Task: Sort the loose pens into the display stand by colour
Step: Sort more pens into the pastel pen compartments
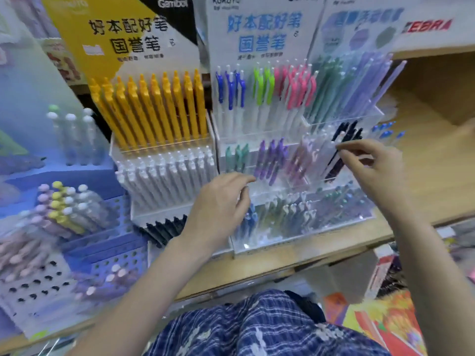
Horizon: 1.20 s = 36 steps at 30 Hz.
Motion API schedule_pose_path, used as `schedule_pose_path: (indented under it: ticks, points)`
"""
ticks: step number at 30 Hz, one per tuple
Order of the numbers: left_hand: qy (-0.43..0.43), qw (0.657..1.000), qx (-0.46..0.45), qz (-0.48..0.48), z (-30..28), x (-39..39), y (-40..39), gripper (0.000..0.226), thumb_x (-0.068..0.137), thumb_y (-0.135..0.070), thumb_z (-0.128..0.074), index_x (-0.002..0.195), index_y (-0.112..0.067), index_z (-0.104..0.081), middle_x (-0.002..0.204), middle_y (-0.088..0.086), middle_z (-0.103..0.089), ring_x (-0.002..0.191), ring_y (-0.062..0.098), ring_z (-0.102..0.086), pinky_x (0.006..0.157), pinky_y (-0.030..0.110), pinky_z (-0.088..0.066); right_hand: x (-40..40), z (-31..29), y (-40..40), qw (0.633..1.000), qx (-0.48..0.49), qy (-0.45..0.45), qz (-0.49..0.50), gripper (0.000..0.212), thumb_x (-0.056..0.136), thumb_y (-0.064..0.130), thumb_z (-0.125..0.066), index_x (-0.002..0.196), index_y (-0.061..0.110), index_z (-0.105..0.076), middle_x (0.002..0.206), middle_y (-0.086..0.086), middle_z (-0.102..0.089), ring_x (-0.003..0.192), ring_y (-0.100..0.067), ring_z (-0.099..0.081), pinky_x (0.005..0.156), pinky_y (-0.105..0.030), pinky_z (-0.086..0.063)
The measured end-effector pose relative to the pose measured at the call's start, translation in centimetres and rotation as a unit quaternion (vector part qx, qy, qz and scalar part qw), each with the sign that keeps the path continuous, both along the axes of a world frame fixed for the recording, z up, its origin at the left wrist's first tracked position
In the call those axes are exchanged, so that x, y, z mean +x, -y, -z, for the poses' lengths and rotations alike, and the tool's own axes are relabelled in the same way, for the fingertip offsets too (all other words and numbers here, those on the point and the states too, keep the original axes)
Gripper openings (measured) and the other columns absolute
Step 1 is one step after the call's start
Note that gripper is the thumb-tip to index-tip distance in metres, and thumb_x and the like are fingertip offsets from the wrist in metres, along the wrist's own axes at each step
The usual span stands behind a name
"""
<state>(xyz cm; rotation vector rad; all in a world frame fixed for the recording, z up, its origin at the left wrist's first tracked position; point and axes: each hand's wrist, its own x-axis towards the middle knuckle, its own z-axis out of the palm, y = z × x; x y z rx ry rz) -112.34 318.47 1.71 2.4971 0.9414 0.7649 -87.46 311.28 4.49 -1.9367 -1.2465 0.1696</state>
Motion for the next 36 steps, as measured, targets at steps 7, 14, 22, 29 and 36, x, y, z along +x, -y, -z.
schedule_pose_path:
  ticks: [7,14,22,29,36]
  points:
    - [0.013,0.995,0.013,0.095,3.0,20.9,3.3,0.033,0.085,-0.015,-0.041,0.103,-0.004,-0.067,0.098,0.009,-0.068,0.090,0.020,-0.059,0.080,0.025,-0.042,20.5,7.5,4.6,0.986,-0.087,-0.112,0.086,0.019,0.089,0.006,-0.059,0.105,0.001,-0.068,0.088,-0.007,-0.062,0.060,0.003,-0.054,0.061,-0.008,-0.039]
    - [-0.029,0.997,0.011,0.065,3.5,34.7,5.4,0.036,0.080,-0.013,-0.040,0.101,0.000,-0.067,0.101,0.015,-0.066,0.092,0.020,-0.052,0.082,0.029,-0.043,32.7,14.7,-0.3,0.943,-0.294,-0.143,-0.056,0.057,0.090,0.017,-0.061,0.140,0.008,-0.037,0.140,-0.021,-0.041,0.124,-0.033,-0.045,0.095,-0.038,-0.040]
    - [-0.167,0.984,-0.058,-0.029,9.7,40.1,4.5,0.040,0.073,-0.014,-0.036,0.095,0.000,-0.067,0.100,0.019,-0.064,0.080,0.037,-0.064,0.078,0.033,-0.046,37.4,17.5,-13.3,0.938,-0.321,-0.084,-0.104,0.053,0.099,0.041,-0.034,0.147,0.024,-0.023,0.141,-0.025,-0.038,0.136,-0.037,-0.028,0.110,-0.043,-0.025]
    - [-0.255,0.933,-0.174,-0.183,14.3,42.4,2.9,0.053,0.091,-0.024,-0.041,0.144,-0.021,-0.032,0.152,0.019,-0.019,0.132,0.045,-0.026,0.105,0.051,-0.030,33.9,17.9,-21.5,0.859,-0.399,0.104,-0.304,0.067,0.083,0.073,-0.019,0.144,0.046,-0.014,0.156,-0.014,-0.008,0.140,-0.043,-0.003,0.109,-0.060,-0.012]
    - [-0.297,0.904,-0.234,-0.202,16.9,45.2,3.0,0.066,0.093,-0.055,-0.035,0.144,-0.046,0.005,0.150,0.009,0.031,0.135,0.047,0.022,0.108,0.061,-0.012,33.2,17.4,-20.5,0.782,-0.445,0.201,-0.387,0.059,0.091,0.066,-0.018,0.146,0.046,-0.011,0.158,0.006,-0.005,0.141,-0.040,0.003,0.109,-0.061,-0.008]
